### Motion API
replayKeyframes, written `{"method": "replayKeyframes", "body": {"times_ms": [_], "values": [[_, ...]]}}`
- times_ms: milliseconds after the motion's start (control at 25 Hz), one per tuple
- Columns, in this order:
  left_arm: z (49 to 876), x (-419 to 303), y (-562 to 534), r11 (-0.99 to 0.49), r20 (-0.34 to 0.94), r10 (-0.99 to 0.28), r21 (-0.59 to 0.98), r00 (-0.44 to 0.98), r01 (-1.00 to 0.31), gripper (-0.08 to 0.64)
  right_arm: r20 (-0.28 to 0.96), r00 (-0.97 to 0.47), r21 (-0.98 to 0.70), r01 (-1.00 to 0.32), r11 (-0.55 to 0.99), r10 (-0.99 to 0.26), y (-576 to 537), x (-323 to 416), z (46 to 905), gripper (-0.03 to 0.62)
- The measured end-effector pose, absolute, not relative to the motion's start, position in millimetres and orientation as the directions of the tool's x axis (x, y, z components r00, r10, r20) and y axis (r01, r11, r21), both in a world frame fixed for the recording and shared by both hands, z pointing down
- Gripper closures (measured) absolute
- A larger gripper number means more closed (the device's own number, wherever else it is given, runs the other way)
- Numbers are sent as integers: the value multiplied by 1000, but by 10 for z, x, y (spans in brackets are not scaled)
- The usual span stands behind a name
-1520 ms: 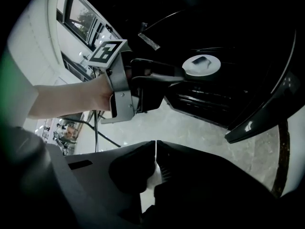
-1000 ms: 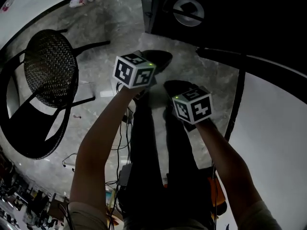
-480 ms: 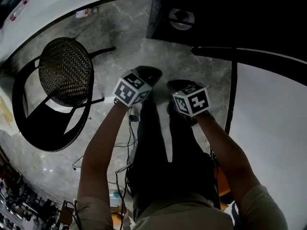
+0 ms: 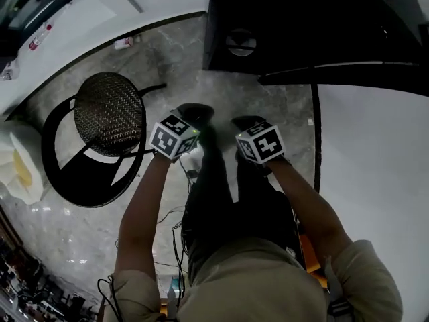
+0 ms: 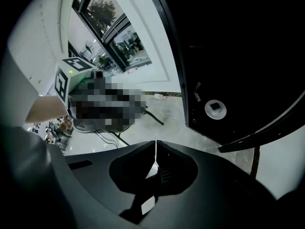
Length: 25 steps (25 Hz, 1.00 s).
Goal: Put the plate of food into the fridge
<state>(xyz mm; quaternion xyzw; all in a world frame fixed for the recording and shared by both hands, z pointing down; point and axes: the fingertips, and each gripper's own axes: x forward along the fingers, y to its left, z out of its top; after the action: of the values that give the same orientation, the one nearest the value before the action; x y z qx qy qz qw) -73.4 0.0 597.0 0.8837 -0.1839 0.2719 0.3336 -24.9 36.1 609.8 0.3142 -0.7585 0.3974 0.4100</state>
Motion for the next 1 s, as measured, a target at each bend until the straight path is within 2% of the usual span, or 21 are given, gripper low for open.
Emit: {"method": "replayKeyframes", "body": {"times_ms": [280, 480, 640, 1000], "values": [[5390, -693, -107, -741, 563, -201, 447, 801, -501, 549, 877, -423, -283, -837, 468, -227, 177, -213, 5687, 568], [5276, -701, 83, -772, 649, -170, 380, 741, -510, 549, 895, -372, -244, -870, 428, -246, 220, -100, 5458, 568], [5055, -770, 87, -746, 621, -194, 410, 760, -525, 549, 884, -379, -244, -874, 420, -275, 248, -121, 5249, 568], [4672, -749, 83, -790, 615, -206, 355, 761, -500, 549, 889, -358, -198, -862, 467, -284, 357, -203, 4928, 568]]}}
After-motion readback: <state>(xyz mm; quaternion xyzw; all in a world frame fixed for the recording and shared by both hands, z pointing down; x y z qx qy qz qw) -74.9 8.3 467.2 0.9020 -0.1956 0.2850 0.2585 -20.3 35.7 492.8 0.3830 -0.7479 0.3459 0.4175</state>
